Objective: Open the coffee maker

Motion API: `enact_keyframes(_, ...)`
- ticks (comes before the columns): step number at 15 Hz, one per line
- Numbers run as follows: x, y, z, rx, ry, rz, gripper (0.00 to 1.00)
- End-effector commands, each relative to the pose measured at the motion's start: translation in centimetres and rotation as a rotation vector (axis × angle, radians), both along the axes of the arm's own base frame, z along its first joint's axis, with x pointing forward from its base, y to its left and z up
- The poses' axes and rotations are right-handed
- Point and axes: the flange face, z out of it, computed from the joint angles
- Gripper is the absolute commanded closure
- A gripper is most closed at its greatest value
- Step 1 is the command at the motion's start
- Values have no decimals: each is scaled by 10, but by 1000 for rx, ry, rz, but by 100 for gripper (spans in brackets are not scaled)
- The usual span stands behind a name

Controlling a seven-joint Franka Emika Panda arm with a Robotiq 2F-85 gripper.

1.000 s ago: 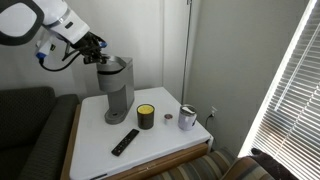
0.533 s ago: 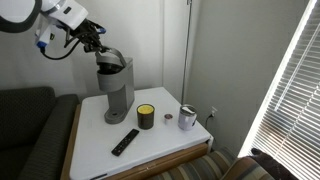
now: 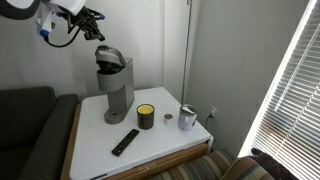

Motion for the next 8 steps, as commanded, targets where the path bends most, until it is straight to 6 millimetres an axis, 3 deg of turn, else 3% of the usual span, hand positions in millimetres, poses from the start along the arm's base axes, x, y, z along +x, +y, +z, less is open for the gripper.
enact_keyframes(1, 12, 10, 5, -14, 0, 18, 100)
enact_keyframes(8, 23, 22, 12, -59, -5, 58, 100)
